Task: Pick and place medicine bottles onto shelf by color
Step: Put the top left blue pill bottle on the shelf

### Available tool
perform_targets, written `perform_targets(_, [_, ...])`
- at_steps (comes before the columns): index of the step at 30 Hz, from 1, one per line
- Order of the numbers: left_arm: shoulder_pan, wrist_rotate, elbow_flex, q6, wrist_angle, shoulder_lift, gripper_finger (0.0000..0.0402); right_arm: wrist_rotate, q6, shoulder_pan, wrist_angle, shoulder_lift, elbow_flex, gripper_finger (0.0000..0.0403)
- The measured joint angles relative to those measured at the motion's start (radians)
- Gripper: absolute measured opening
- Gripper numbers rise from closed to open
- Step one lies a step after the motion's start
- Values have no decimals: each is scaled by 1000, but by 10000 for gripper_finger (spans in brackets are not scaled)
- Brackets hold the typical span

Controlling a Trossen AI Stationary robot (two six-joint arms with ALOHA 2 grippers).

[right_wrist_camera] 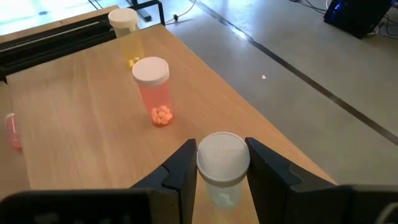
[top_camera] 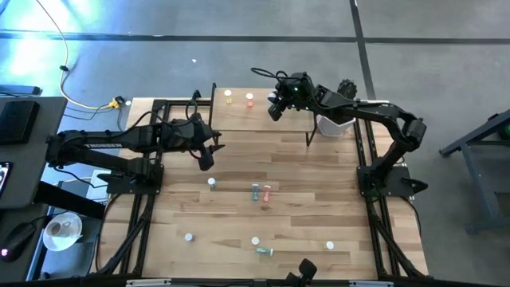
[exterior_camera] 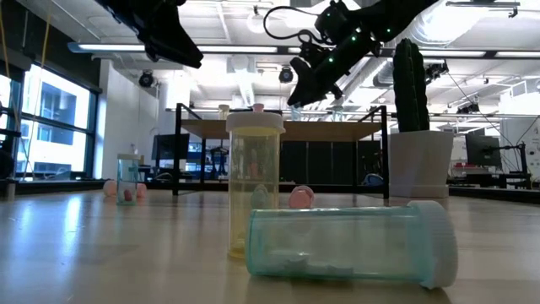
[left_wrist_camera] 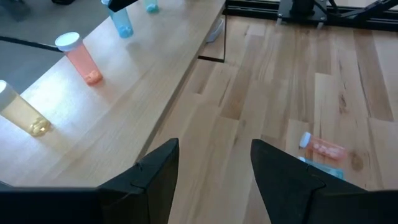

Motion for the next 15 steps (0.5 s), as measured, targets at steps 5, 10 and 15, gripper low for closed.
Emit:
perform_targets(5, [0,0,0,0,0,0,188,-1,-1,-16,-9,0,0,104])
perform_targets(10, [0,0,0,0,0,0,188,-19,-1,-22,-8,0,0,104])
perform_targets(15, [0,0,0,0,0,0,188,-54,-1,-24,-11,0,0,104])
